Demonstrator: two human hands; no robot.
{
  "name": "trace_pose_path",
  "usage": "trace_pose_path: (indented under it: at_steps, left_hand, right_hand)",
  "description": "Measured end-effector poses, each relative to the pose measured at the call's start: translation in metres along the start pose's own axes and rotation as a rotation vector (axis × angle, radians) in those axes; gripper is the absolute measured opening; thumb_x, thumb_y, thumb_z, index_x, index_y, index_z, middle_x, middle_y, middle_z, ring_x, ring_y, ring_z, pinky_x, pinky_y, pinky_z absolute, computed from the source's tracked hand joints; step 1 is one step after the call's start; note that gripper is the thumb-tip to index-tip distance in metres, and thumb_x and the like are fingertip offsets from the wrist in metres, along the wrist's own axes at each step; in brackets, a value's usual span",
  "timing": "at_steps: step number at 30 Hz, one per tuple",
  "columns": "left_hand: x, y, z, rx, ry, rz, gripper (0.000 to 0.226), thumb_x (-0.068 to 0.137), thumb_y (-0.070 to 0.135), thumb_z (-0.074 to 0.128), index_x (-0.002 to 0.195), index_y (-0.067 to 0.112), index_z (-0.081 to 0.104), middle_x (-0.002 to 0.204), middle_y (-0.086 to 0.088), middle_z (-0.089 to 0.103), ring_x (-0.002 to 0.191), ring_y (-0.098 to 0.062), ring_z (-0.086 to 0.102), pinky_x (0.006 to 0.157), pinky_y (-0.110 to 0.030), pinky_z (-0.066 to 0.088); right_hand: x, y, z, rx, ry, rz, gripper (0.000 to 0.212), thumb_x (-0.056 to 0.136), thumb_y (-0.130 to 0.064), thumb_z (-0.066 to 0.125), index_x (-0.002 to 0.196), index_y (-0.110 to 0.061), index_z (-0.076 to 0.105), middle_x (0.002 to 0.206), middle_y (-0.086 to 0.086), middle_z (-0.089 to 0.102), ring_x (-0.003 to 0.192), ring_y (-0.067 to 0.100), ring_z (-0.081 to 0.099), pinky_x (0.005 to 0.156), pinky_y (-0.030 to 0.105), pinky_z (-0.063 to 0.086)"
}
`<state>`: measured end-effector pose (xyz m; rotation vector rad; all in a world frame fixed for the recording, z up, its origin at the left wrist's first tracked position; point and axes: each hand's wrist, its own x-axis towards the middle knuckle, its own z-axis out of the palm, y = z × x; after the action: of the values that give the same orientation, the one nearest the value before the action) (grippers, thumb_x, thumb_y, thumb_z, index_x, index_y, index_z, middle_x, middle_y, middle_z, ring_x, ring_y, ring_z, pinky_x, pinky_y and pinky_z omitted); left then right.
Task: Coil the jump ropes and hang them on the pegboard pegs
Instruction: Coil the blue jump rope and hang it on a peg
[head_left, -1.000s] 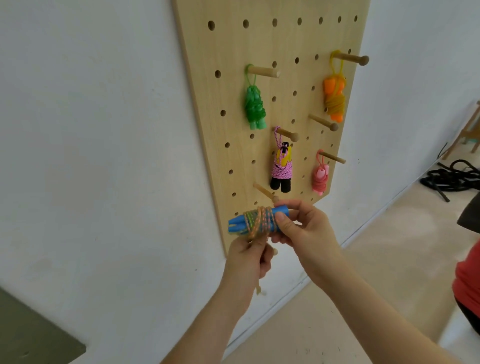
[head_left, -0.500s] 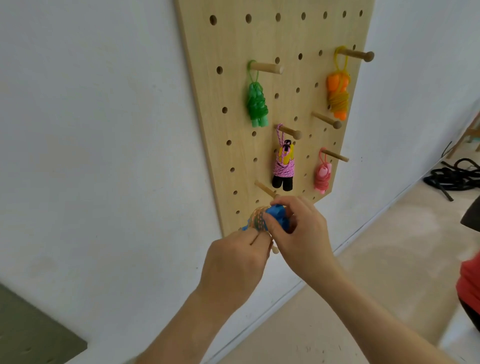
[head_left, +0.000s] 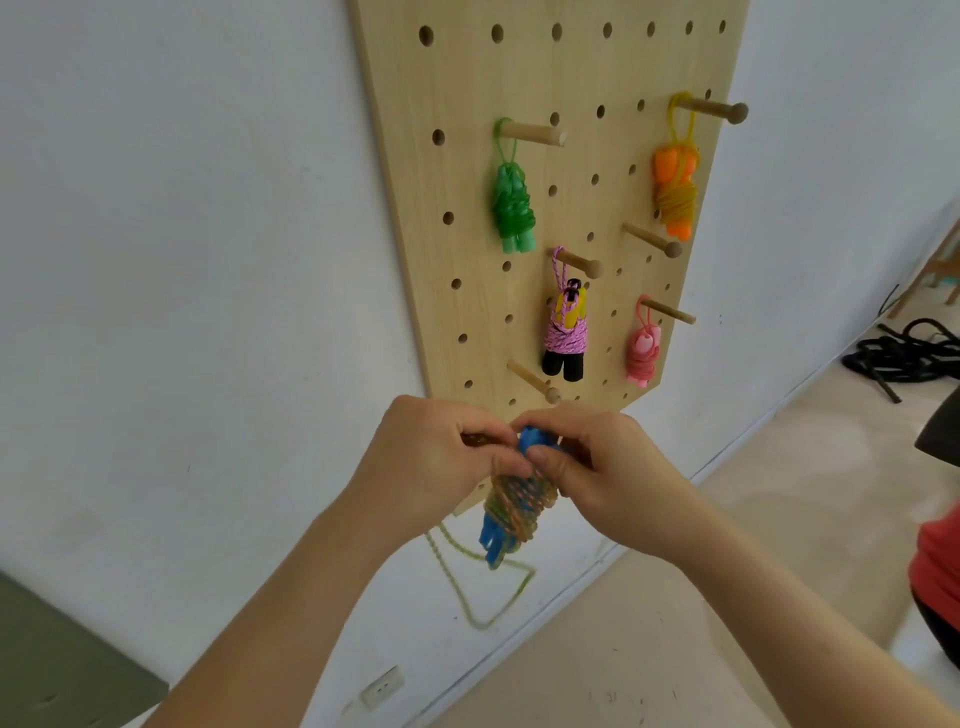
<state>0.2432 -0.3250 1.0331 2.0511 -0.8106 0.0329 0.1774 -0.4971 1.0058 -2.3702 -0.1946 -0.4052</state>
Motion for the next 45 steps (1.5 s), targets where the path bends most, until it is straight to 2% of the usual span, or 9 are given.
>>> trace_pose_path:
  at_steps: [9,15,21,27,30,34,37,40,45]
  left_hand:
    - [0.009,0.007,-0.007,-0.272,-0.174,-0.136,0.003,0.067,0.026,0.079,0.069,0.028,0.076,0.067,0.005,0.072,0.062,-0.004,0.063,0.058,-0.014,0.048]
    - [0.010,-0.006,-0.002,-0.603,-0.227,-0.234,0.018,0.065,0.032,0.079,0.070,0.014,0.077,0.074,-0.019,0.067,0.069,-0.031,0.057,0.062,-0.035,0.046]
    - [-0.002,-0.015,0.041,-0.686,0.018,-0.441,0.041,0.096,-0.004,0.043,0.065,0.012,0.063,0.060,-0.006,0.057,0.041,-0.001,0.050,0.044,-0.015,0.041]
    - [-0.026,-0.018,0.066,-0.204,-0.019,-0.225,0.026,0.101,0.023,0.041,0.089,0.022,0.064,0.058,0.006,0.057,0.048,-0.003,0.048,0.051,-0.020,0.034]
    - [-0.035,-0.015,0.062,0.173,-0.082,-0.063,0.022,0.097,0.036,0.046,0.112,0.032,0.063,0.066,0.003,0.061,0.062,-0.013,0.055,0.059,-0.025,0.042]
    - [-0.030,-0.019,0.043,0.476,0.028,0.229,0.019,0.090,0.037,0.057,0.081,0.022,0.066,0.059,0.005,0.059,0.049,-0.012,0.044,0.049,-0.025,0.038]
    - [-0.016,-0.027,0.031,0.531,0.071,0.385,0.030,0.085,0.044,0.056,0.070,0.022,0.069,0.055,0.007,0.058,0.047,-0.008,0.046,0.044,-0.023,0.033]
    - [-0.001,-0.026,0.019,0.461,0.031,0.330,0.042,0.084,0.056,0.047,0.074,0.025,0.073,0.060,0.006,0.062,0.055,-0.010,0.053,0.051,-0.034,0.045]
    - [0.016,-0.009,0.014,0.200,0.006,0.187,0.012,0.080,0.038,0.071,0.077,0.028,0.077,0.068,0.009,0.070,0.067,-0.013,0.062,0.066,-0.038,0.051]
  right_hand:
    - [0.000,-0.003,-0.027,0.379,-0.161,-0.013,0.018,0.096,-0.012,0.057,0.109,-0.016,0.069,0.090,0.000,0.069,0.071,0.023,0.063,0.062,0.035,0.055]
    - [-0.002,-0.002,-0.022,0.813,-0.114,0.018,0.021,0.088,-0.015,0.063,0.106,-0.009,0.072,0.090,0.013,0.067,0.069,0.019,0.059,0.059,0.023,0.050]
    - [0.007,0.000,0.012,1.198,0.143,0.212,0.017,0.082,-0.015,0.065,0.097,-0.010,0.074,0.086,0.015,0.065,0.074,0.030,0.054,0.066,0.031,0.052]
    - [0.012,0.004,0.031,0.758,0.473,0.381,0.014,0.088,-0.006,0.066,0.095,-0.017,0.071,0.081,0.015,0.063,0.059,0.019,0.061,0.060,0.026,0.051]
    - [0.011,0.009,0.038,0.415,0.564,0.369,0.019,0.085,-0.011,0.070,0.094,-0.028,0.070,0.084,0.002,0.063,0.073,0.023,0.063,0.065,0.028,0.055]
    - [0.000,0.010,0.042,0.060,0.493,0.233,0.022,0.083,-0.012,0.072,0.102,-0.024,0.069,0.086,-0.007,0.051,0.081,0.009,0.053,0.070,0.008,0.043]
    - [-0.004,0.011,0.032,0.013,0.438,0.189,0.023,0.082,-0.015,0.073,0.103,-0.024,0.071,0.084,-0.006,0.053,0.079,0.011,0.054,0.069,0.014,0.043]
    - [-0.003,0.014,0.018,-0.038,0.367,0.117,0.024,0.084,-0.015,0.073,0.106,-0.024,0.072,0.083,-0.009,0.051,0.077,0.009,0.053,0.068,0.021,0.044]
    - [-0.002,0.019,-0.008,0.083,0.238,0.051,0.024,0.087,-0.013,0.070,0.108,-0.025,0.073,0.082,-0.008,0.055,0.071,0.009,0.054,0.065,0.028,0.049]
